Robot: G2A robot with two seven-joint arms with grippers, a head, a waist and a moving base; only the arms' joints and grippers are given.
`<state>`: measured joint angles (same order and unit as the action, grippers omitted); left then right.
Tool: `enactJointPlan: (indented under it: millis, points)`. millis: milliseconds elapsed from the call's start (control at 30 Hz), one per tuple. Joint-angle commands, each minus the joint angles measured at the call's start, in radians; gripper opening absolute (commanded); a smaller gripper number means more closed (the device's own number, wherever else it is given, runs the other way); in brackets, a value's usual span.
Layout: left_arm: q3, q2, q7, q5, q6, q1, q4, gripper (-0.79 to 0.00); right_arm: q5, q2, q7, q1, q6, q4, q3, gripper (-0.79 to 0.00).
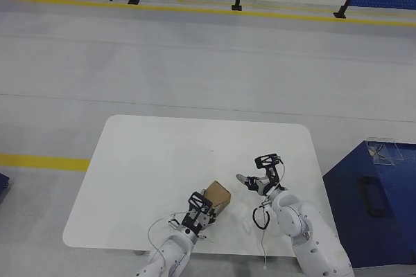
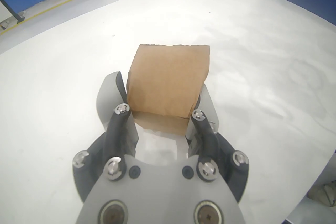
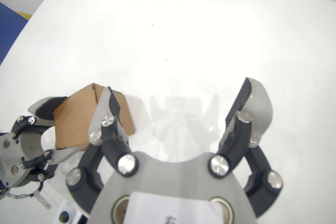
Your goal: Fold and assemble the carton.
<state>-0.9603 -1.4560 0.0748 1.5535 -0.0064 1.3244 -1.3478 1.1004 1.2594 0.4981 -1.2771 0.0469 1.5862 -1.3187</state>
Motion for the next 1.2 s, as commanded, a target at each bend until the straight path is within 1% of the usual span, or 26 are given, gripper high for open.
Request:
enactJointPlan:
  millis: [0,67,133,167,233,300,367,400,467,533,567,600,633,733,833,900,967,1033,1067,1100,1133,1167]
  points:
    - [-0.007,-0.001,-0.01,-0.055,-0.005,0.022,-0.05,-0.785,0.0,0.0,0.0,0.0,0.0,0.0,0.0,0.0]
    - [-0.02,-0.004,-0.025,-0.127,0.011,0.046,-0.091,-0.785,0.0,0.0,-0.013,-0.003,-0.003,0.003,-0.004,0.0]
    - [-0.029,-0.01,-0.062,-0.256,0.019,0.069,-0.139,-0.785,-0.008,0.0,-0.077,-0.022,-0.068,0.02,-0.036,0.0]
    - [-0.039,-0.014,-0.076,-0.326,0.037,0.078,-0.164,-0.785,-0.017,0.001,-0.102,-0.033,-0.094,0.036,-0.046,0.0]
    - [-0.057,-0.026,-0.101,-0.498,0.093,0.094,-0.205,-0.785,-0.056,0.001,-0.128,-0.059,-0.102,0.066,-0.07,0.0]
    - [-0.079,-0.04,-0.142,-0.727,0.13,0.098,-0.238,-0.785,-0.073,0.0,-0.14,-0.08,-0.098,0.087,-0.089,0.0]
    - [-0.116,-0.051,-0.213,-0.969,0.17,0.096,-0.237,-0.785,-0.078,-0.002,-0.125,-0.088,-0.088,0.093,-0.093,0.0]
    - [-0.133,-0.055,-0.26,-1.055,0.201,0.085,-0.225,-0.785,-0.079,-0.002,-0.117,-0.087,-0.084,0.092,-0.092,0.0]
    - [-0.155,-0.058,-0.334,-1.162,0.226,0.057,-0.193,-0.785,-0.079,-0.002,-0.117,-0.087,-0.084,0.092,-0.092,0.0]
    - [-0.167,-0.06,-0.342,-1.209,0.234,0.038,-0.157,-0.785,-0.079,-0.002,-0.117,-0.087,-0.084,0.092,-0.092,0.0]
    - [-0.167,-0.061,-0.344,-1.225,0.242,0.032,-0.14,-0.576,-0.079,-0.002,-0.117,-0.087,-0.084,0.092,-0.092,0.0]
    - [-0.166,-0.063,-0.355,-1.244,0.246,0.026,-0.128,-0.043,-0.079,-0.002,-0.117,-0.087,-0.084,0.092,-0.092,0.0]
    - [-0.168,-0.063,-0.358,-1.255,0.247,0.021,-0.118,0.0,-0.079,-0.002,-0.117,-0.087,-0.084,0.092,-0.092,0.0]
    - [-0.173,-0.062,-0.337,-1.263,0.246,0.022,-0.112,0.0,-0.079,-0.002,-0.117,-0.087,-0.084,0.092,-0.092,0.0]
    - [-0.188,-0.059,-0.307,-1.262,0.253,0.044,-0.146,0.0,-0.079,-0.002,-0.117,-0.087,-0.084,0.092,-0.092,0.0]
    - [-0.203,-0.055,-0.27,-1.246,0.261,0.071,-0.195,0.0,-0.079,-0.002,-0.117,-0.087,-0.084,0.092,-0.092,0.0]
    - [-0.215,-0.053,-0.2,-1.231,0.252,0.11,-0.261,0.0,-0.079,-0.002,-0.117,-0.087,-0.084,0.092,-0.092,0.0]
    - [-0.22,-0.051,-0.107,-1.201,0.178,0.159,-0.338,0.0,-0.079,-0.002,-0.117,-0.087,-0.084,0.092,-0.092,0.0]
    - [-0.214,-0.048,-0.056,-1.139,0.132,0.182,-0.365,-0.234,-0.079,-0.002,-0.117,-0.087,-0.084,0.092,-0.092,0.0]
    - [-0.201,-0.045,-0.011,-1.069,0.084,0.204,-0.386,-0.428,-0.079,-0.002,-0.117,-0.087,-0.084,0.092,-0.092,0.0]
    - [-0.181,-0.042,0.028,-1.0,0.041,0.226,-0.398,-0.767,-0.079,-0.002,-0.117,-0.087,-0.084,0.092,-0.092,0.0]
    - [-0.158,-0.039,0.053,-0.917,0.008,0.239,-0.399,-0.785,-0.079,-0.002,-0.117,-0.087,-0.084,0.092,-0.092,0.0]
